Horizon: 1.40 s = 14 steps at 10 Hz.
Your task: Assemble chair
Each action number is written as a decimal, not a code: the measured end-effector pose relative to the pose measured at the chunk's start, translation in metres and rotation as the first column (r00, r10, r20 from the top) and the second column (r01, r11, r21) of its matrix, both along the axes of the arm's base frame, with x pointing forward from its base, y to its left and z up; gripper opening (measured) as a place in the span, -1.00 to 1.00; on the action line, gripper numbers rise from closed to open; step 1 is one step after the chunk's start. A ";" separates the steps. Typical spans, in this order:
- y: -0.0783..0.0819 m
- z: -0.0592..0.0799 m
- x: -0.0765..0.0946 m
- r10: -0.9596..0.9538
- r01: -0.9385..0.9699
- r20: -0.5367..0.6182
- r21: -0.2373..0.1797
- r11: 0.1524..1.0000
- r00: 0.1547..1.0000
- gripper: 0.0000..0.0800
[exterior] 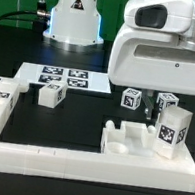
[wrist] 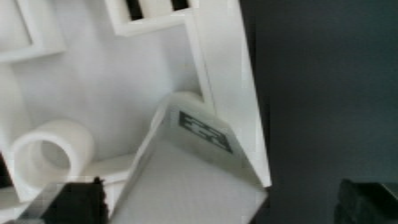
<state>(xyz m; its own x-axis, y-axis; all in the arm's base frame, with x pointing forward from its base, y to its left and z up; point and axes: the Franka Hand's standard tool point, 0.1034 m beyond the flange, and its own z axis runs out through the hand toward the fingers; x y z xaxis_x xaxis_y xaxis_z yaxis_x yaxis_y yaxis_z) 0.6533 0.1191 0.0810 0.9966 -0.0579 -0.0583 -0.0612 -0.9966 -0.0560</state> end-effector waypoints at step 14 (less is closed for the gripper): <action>-0.010 -0.004 -0.011 0.684 -0.681 0.089 -0.059 0.730 0.724 -0.28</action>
Offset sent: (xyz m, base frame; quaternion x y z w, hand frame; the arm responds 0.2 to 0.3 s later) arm -0.0197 -0.0024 0.0077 -0.0106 0.0419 -0.2387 0.9701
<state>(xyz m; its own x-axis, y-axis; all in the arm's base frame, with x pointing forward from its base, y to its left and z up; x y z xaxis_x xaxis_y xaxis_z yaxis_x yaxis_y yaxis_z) 0.6427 0.1087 0.0766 0.7675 0.6401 0.0346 0.6405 -0.7679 -0.0027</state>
